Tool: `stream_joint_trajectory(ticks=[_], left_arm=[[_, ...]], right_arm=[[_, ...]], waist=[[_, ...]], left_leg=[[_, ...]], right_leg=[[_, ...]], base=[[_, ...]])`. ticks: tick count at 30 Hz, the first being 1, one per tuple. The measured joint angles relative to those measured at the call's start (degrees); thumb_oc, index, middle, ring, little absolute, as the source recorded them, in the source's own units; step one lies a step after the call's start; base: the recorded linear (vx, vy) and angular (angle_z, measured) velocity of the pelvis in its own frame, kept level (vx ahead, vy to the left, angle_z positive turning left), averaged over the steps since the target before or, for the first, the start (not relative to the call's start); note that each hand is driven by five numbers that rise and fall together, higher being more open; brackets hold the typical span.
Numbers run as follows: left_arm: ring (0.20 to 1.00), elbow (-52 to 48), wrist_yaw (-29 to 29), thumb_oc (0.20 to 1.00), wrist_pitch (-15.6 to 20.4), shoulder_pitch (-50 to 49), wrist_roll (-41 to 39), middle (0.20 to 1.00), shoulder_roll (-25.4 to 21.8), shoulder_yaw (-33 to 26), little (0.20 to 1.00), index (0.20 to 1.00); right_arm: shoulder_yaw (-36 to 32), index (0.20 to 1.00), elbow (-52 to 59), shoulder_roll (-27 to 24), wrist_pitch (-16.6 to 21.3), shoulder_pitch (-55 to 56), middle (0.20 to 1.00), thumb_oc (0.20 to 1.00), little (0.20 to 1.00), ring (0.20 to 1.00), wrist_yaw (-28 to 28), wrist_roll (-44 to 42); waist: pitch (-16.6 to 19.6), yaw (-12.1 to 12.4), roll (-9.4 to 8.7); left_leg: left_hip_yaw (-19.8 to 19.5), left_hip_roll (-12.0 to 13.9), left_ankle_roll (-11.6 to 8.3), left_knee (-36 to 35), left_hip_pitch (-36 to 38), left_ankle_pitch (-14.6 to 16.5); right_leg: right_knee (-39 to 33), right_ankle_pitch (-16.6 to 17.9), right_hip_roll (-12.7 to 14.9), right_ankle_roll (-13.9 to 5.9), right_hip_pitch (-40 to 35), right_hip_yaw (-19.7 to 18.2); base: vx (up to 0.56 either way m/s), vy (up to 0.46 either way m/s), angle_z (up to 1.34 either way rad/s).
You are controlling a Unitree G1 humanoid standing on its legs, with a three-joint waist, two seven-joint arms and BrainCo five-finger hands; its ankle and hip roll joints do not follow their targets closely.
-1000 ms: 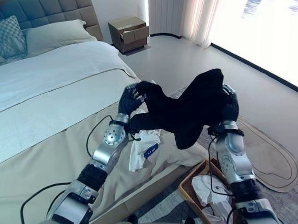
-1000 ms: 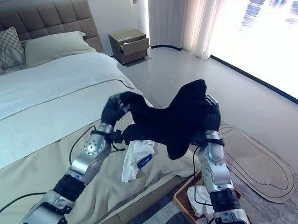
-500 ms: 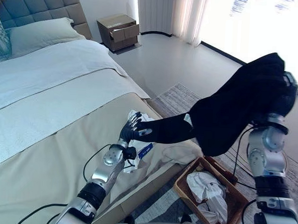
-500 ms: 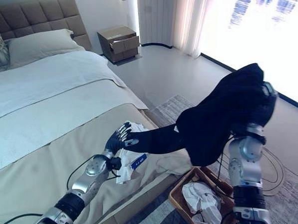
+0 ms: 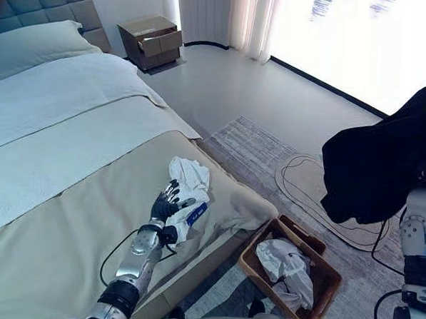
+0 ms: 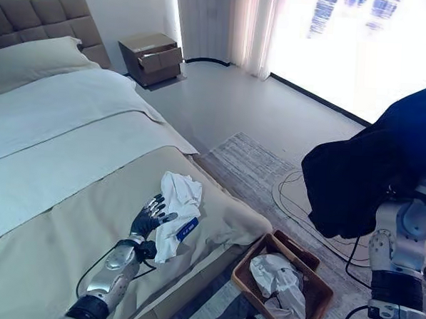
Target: Pick up clothes into the bucket
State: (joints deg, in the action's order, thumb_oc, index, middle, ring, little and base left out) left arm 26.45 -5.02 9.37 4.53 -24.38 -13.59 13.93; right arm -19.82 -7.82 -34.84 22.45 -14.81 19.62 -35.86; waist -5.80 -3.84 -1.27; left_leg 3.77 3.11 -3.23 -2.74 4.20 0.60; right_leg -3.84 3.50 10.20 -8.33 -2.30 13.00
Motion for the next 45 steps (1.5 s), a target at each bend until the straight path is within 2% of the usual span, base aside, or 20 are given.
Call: stream_joint_trajectory(ticks=[10,19,22,23,26,29,34,39,45], left_arm=[[1.0,-0.68,-0.02,1.0,1.21,-0.87,-0.01,1.0,-0.43,-1.91,1.0,1.0],[1.0,-6.02,0.44,1.0,2.93,-3.59,-0.12,1.0,-1.28,-4.48,1.0,1.0],[1.0,-7.56,0.6,1.0,4.01,-3.52,-1.51,1.0,-1.32,-4.73,1.0,1.0],[1.0,-7.98,0.55,1.0,4.51,-3.12,-2.29,1.0,-1.67,-4.79,1.0,1.0],[1.0,-7.99,0.37,1.0,4.63,-3.08,-3.44,1.0,-1.66,-5.4,1.0,1.0],[1.0,-8.64,-0.4,1.0,5.09,-2.41,-3.48,1.0,-2.26,-6.29,1.0,1.0],[1.0,-10.42,-2.0,1.0,6.17,-1.56,-3.47,1.0,-2.68,-6.87,1.0,1.0],[1.0,-13.39,-3.79,1.0,6.89,-1.02,-3.48,1.0,-2.83,-8.97,1.0,1.0],[1.0,-18.96,-5.28,1.0,8.38,-0.15,-3.89,1.0,-2.98,-10.43,1.0,1.0]], right_arm=[[-1.32,0.2,-0.08,-0.2,-0.11,3.06,0.2,0.2,0.2,0.2,-0.37,-1.24],[-2.03,0.2,-0.88,3.33,-2.07,10.55,0.2,0.2,0.2,0.2,-0.3,6.51],[-1.97,0.2,-3.29,4.35,-2.67,10.45,0.2,0.2,0.2,0.2,0.4,7.84],[-1.95,0.2,-4.32,4.63,-2.9,9.47,0.2,0.2,0.2,0.2,0.87,8.3],[-1.81,0.2,-4.61,5.4,-3.87,8.41,0.2,0.2,0.2,0.2,0.97,8.78],[-1.65,0.2,-4.24,6.2,-3.88,6.98,0.2,0.2,0.2,0.2,1.82,10.64],[-0.38,0.2,-3.55,7.67,-3.94,6.48,0.2,0.2,0.2,0.2,2.57,12.71],[0.51,0.2,-2.81,9.56,-3.97,5.77,0.2,0.2,0.2,0.2,2.64,13.47],[2.51,0.2,-2.63,8.88,-4.29,3.91,0.2,0.2,0.2,0.2,4.4,15.01]], waist=[[-0.01,0.02,-0.25],[-0.99,-0.07,-0.18],[-3.64,-0.15,-0.04],[-6.05,-0.13,-0.11],[-9.88,-0.1,-0.07],[-13.5,-0.32,-0.17],[-16.3,-0.49,-0.15],[-18.35,-1.26,-0.09],[-20.15,-1.4,0.16]], left_leg=[[0.77,-0.01,-0.01,-0.15,-0.14,-0.01],[0.88,-0.21,0.01,0.82,-0.97,0.0],[0.91,-0.65,0.21,3.9,-4.02,0.5],[1.06,-0.96,0.66,6.81,-6.42,0.99],[1.88,-1.31,0.82,10.89,-9.17,2.39],[2.39,-1.28,1.36,18.14,-14.48,5.44],[2.33,-0.67,1.76,25.9,-21.5,7.92],[2.38,-0.55,2.22,31.35,-27.51,8.97],[2.19,-0.3,2.3,38.28,-35.47,10.57]], right_leg=[[-0.08,0.25,0.0,-0.11,0.55,-0.71],[1.06,0.2,0.25,-0.1,1.82,-1.25],[4.66,-0.48,1.06,0.05,5.12,-1.71],[8.27,-1.19,1.85,0.07,8.17,-2.72],[12.88,-2.16,2.78,0.36,11.65,-3.99],[17.82,-4.26,3.98,0.73,16.58,-4.8],[22.65,-4.61,4.66,1.0,22.42,-4.94],[27.89,-5.01,5.4,1.28,28.57,-5.88],[35.31,-6.83,5.82,1.81,37.13,-7.4]], base=[[-0.01,-0.009,-0.03],[-0.04,0.003,-0.02],[-0.15,0.024,-0.02],[-0.14,0.012,-0.08],[-0.16,0.007,-0.11],[-0.12,-0.013,-0.07],[-0.11,-0.012,-0.04],[-0.12,-0.025,-0.03],[-0.11,-0.022,-0.01]])
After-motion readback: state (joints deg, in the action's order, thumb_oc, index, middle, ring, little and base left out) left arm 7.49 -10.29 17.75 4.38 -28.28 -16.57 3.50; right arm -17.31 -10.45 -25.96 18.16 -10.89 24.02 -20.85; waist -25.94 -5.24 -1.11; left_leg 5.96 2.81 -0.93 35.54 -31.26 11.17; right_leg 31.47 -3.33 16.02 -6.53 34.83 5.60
